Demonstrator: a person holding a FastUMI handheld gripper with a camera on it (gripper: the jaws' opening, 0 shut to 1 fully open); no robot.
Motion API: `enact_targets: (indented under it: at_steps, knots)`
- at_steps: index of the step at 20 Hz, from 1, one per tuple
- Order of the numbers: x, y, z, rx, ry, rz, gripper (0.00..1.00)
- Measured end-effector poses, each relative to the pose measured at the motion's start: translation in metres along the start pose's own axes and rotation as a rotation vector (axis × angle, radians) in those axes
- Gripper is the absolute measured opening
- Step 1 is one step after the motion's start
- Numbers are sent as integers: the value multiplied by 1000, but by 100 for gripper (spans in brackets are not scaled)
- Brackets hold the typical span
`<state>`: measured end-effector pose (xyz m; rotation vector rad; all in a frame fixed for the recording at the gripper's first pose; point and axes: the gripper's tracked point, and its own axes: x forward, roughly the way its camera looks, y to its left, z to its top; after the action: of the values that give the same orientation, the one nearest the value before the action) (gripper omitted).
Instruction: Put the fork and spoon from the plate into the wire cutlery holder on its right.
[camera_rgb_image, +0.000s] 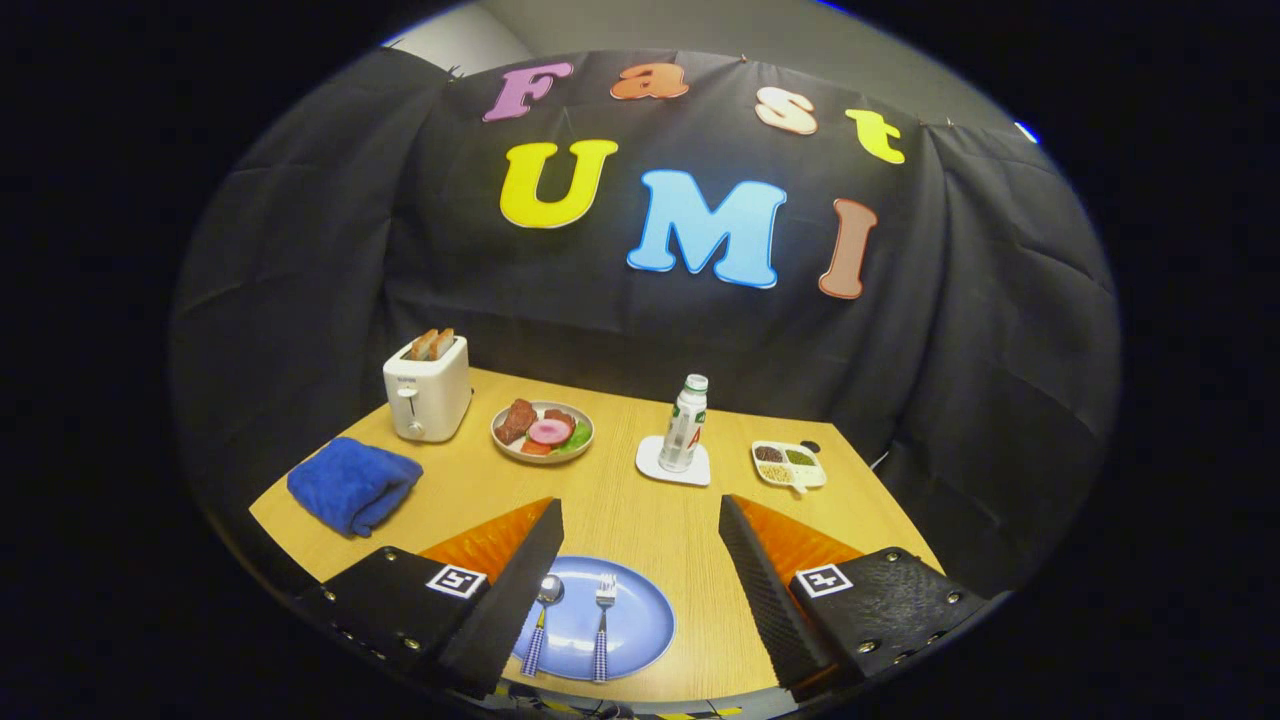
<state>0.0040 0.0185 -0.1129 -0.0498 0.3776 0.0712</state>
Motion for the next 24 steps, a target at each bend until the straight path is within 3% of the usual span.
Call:
enact_targets:
  at_steps: [12,19,20,21,24]
  knots:
    - [32,17,-145,-83,567,112,97]
    - [43,24,-182,-113,703,134,96]
    - [45,25,-185,-110,716,143,95]
    - [47,26,-189,-110,727,149,80]
    - [50,31,-196,-131,758,168,80]
